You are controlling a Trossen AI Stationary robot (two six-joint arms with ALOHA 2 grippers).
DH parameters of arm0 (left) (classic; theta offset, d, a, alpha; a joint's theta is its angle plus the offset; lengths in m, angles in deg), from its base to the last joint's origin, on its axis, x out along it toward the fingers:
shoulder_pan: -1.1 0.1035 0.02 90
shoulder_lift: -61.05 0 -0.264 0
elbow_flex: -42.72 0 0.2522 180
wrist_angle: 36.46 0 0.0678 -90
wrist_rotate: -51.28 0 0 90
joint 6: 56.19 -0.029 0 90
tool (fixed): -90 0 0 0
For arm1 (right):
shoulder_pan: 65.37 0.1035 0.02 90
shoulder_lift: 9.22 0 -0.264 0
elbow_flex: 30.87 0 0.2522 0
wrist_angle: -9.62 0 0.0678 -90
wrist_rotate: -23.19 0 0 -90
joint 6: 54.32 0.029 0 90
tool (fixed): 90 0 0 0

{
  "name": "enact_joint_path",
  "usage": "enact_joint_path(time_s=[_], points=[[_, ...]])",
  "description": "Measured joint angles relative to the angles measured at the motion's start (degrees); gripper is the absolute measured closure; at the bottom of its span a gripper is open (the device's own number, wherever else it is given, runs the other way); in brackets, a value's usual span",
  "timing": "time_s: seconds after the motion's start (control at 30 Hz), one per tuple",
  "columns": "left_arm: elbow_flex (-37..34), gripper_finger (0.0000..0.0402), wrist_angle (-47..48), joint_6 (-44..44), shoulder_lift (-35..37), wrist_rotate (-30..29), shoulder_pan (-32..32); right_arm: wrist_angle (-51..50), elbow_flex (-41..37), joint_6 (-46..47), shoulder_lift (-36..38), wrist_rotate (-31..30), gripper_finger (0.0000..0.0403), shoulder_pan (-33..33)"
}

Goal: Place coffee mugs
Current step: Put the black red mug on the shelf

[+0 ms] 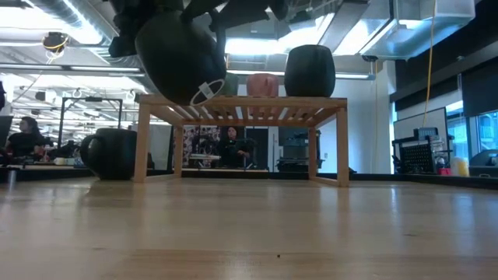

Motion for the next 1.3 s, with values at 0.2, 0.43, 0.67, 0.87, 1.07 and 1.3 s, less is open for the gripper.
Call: enact_joint_path(time_s=[0.2, 0.43, 0.67, 0.87, 1.07, 1.3], points=[[0.0, 0.0392, 0.0, 0.0, 0.0, -0.3, 0.0, 0.1, 0.0, -0.1, 0.0, -0.1, 0.0243, -1.2], [0.0, 0.0392, -0.1, 0.3, 0.0, -0.8, 0.1, 0.1, 0.0, -1.3, 0.0, 0.2, 0.0329, -1.8], [0.0, 0.0356, -0.3, -0.7, 0.0, -0.6, 0.0, 0.0, 0.0, -3.1, 0.0, 0.5, 0.0359, -1.7], [0.0, 0.0324, -0.3, -1.6, 0.7, 0.0, 0.0, -0.2, 0.0, -3.2, 0.0, 0.3, 0.0359, -1.7], [0.1, 0.032, 0.4, -1.8, 6.6, 2.5, -0.1, -1.4, -0.2, -3.0, 1.1, -1.7, 0.0359, -0.3], [0.2, 0.0321, 0.7, -7.5, 17.2, 5.0, -0.1, -2.6, -0.2, 1.2, 4.4, -6.3, 0.0359, 0.6]])
